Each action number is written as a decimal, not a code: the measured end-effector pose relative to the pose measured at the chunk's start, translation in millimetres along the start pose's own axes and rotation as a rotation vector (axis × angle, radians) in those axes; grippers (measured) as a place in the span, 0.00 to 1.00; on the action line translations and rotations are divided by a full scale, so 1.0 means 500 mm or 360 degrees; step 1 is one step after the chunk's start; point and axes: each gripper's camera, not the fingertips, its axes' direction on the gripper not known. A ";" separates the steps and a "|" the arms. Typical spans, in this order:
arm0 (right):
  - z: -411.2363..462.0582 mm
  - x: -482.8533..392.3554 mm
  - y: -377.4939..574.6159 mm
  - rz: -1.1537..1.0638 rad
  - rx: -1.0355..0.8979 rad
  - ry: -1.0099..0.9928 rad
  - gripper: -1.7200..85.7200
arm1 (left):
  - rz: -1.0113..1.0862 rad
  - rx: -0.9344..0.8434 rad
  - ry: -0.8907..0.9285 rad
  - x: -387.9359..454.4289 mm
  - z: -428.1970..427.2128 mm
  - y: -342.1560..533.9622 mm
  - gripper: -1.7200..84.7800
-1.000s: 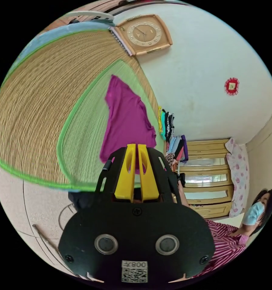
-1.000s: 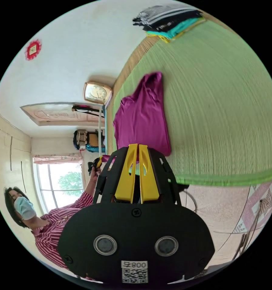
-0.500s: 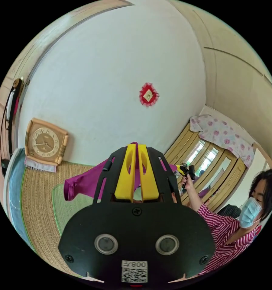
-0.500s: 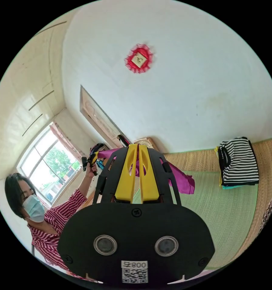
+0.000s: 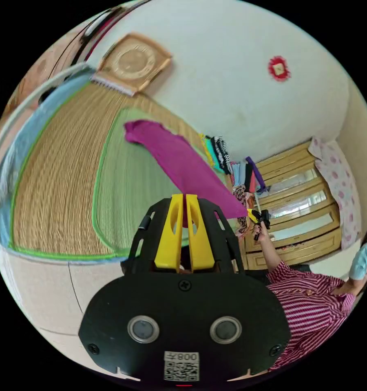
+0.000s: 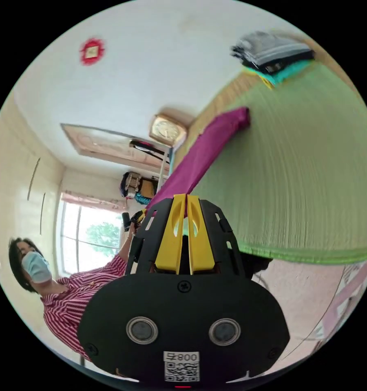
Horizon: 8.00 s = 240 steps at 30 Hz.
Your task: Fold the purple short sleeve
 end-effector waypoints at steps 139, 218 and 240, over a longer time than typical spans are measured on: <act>0.243 0.040 -0.361 -0.0372 0.0370 0.0538 0.05 | 0.0800 -0.0252 0.0074 -0.099 1.663 -1.116 0.03; 0.294 0.037 -0.541 -0.0334 -0.0002 0.0426 0.02 | 0.0955 -0.0334 -0.0255 -0.037 1.342 -1.020 0.02; 0.167 0.260 -0.525 -0.0104 0.0324 -0.0400 0.03 | -0.0147 0.0458 -0.0506 -0.412 0.501 -0.640 0.11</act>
